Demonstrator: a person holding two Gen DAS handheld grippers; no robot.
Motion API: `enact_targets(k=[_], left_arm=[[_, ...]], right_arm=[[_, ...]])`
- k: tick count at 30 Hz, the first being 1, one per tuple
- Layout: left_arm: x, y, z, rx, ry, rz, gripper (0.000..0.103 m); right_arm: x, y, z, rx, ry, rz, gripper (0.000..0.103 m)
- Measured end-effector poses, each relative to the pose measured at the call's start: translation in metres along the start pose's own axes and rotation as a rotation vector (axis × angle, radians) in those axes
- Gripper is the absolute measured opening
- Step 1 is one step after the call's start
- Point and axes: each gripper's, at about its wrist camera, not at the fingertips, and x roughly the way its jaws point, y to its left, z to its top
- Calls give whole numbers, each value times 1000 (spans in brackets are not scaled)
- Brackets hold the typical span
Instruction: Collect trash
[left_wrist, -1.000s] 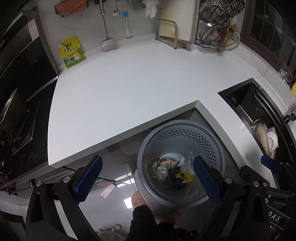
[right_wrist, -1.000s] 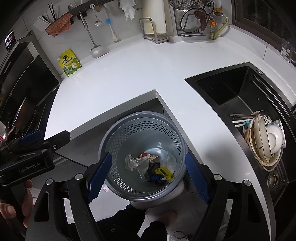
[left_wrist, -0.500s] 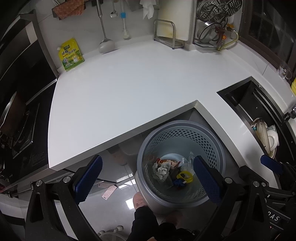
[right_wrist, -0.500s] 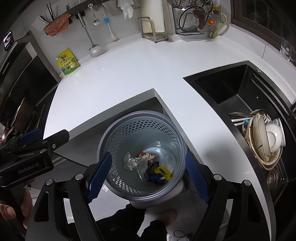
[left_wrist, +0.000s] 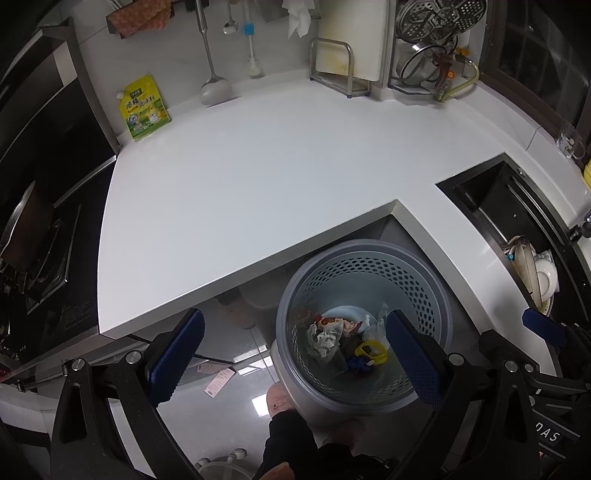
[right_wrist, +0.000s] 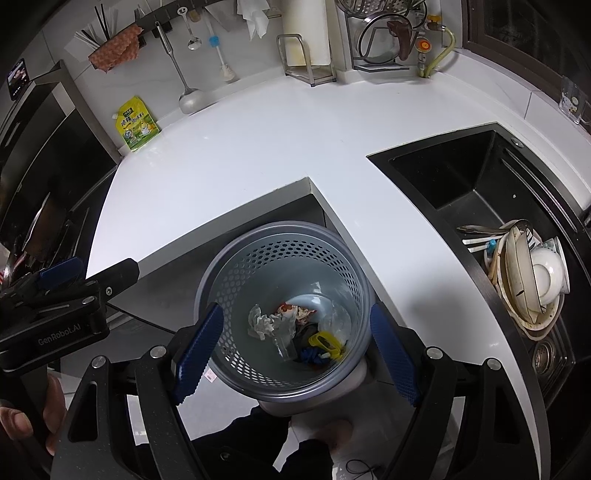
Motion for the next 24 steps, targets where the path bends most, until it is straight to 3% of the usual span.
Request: enact_targets(k=[24], left_arm=[[-2, -4, 0, 10, -8, -2, 96]], right_arm=[[0, -2, 0, 5, 1, -1, 78]])
